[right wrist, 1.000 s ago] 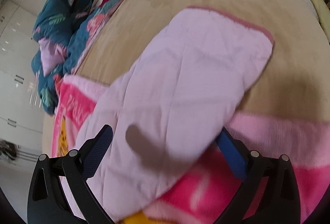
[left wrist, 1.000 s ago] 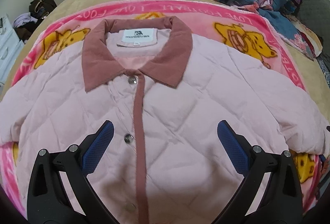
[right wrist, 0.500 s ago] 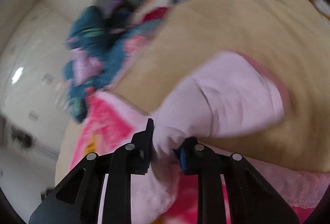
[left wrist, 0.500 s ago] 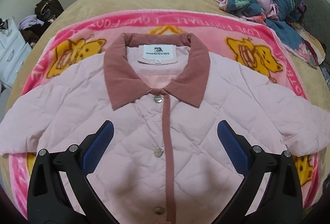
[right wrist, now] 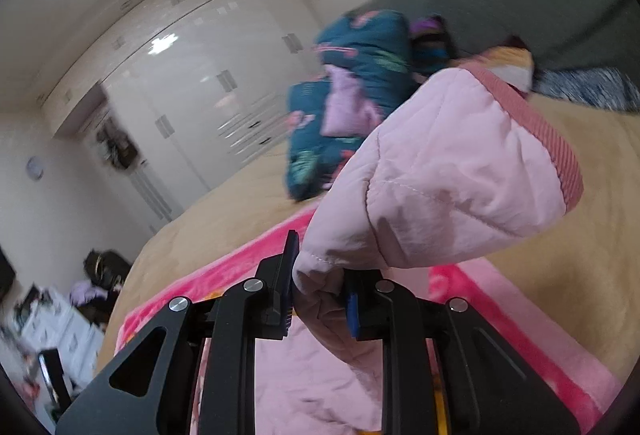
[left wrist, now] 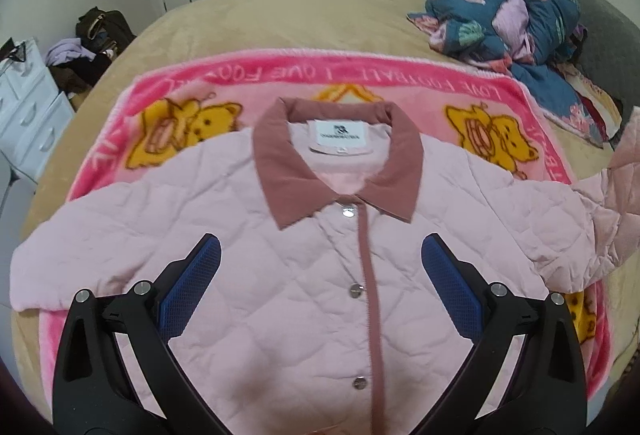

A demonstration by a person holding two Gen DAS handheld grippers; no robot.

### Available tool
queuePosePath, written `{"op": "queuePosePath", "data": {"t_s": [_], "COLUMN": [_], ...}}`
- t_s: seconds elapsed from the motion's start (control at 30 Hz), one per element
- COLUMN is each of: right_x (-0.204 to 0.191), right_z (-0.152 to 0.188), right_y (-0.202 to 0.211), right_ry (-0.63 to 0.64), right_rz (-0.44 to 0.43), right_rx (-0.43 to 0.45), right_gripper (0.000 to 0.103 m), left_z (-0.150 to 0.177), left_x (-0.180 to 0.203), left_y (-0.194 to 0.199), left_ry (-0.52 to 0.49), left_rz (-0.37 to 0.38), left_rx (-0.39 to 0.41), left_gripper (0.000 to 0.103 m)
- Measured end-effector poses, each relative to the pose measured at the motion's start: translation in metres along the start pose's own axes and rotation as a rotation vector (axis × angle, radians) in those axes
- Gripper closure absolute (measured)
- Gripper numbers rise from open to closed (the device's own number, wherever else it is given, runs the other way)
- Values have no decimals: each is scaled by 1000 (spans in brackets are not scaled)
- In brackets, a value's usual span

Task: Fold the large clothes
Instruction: 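Grasp the sleeve cuff with the right tool, lift and fold it across the jacket body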

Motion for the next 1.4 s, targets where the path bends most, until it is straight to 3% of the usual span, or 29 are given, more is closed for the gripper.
{"op": "queuePosePath", "data": {"t_s": [0.3,0.43,0.57,0.77,1.0,1.4], "right_x": [-89,-123,-154,-186,-223,-248], "right_z": [15,27,43,70,118,239], "right_y": [-22,-28,-31,-42,-62,-110], "right_ry": [124,174,213,276,357,438], "right_rz": [-83,-117,-148,-201,-233,-245], "right_rx": [-44,-63,-80,-114,-174,-386], "right_gripper": [84,84,84,84,84,84], "left_z": [3,6,9,9,22,50], "left_x": [-46,-62,-81,-104,-124,-129], "left_y": [18,24,31,35,29,9], "left_ry": [96,110,151,195,240,258], "left_rz": [124,121,178,199,241,297], "left_rx": [14,37,59,70,69,23], "left_gripper": [9,9,9,9,9,9]}}
Point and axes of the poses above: each gripper's, at about its wrist camera, not at the fingertips, and y roughly against the way its jaws point, x to its right, z to its underside, the point moved 2 cm from there along -y, roughly the way its jaws point, and after that the axes turned 8 degrees about -z, right-handed, at the moved point
